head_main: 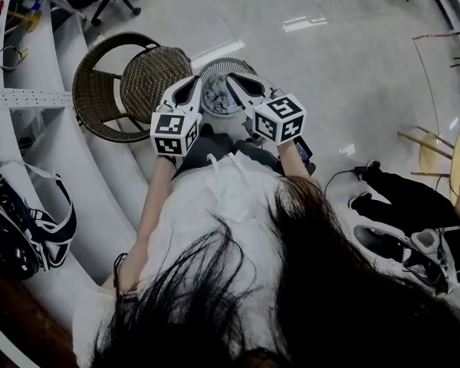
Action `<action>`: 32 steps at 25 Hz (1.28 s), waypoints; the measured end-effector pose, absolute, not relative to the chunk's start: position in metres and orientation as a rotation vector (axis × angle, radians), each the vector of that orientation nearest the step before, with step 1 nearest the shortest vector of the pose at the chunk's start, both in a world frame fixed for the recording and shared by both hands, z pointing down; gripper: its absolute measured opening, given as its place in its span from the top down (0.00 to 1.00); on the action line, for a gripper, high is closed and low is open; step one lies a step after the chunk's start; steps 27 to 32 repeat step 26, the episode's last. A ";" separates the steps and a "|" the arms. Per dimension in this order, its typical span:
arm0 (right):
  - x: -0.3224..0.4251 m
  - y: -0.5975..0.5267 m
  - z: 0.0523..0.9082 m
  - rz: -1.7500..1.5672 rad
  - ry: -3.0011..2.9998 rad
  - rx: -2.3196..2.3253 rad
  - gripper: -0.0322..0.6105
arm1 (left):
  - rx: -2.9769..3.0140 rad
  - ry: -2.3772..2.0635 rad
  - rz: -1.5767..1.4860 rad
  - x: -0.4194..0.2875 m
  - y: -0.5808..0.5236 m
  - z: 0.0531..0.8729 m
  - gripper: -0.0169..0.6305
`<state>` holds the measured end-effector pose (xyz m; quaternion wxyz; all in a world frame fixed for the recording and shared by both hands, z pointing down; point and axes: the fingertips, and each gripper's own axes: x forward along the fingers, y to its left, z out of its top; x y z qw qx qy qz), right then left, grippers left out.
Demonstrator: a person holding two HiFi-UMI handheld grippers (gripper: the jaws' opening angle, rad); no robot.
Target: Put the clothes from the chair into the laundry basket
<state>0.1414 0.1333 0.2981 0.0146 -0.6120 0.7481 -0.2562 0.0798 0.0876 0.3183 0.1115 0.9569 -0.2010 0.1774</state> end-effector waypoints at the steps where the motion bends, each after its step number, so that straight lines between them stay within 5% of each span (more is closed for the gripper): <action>1: 0.141 0.133 0.299 -0.799 2.336 -1.903 0.89 | 2.809 -0.588 0.524 0.081 0.088 0.319 0.94; 16: 0.172 0.114 0.314 -0.871 2.360 -1.877 0.90 | 2.781 -0.588 0.575 0.118 0.071 0.326 0.95; 32: 0.133 0.097 0.328 -0.849 2.406 -1.885 0.90 | 2.791 -0.599 0.541 0.081 0.054 0.336 0.95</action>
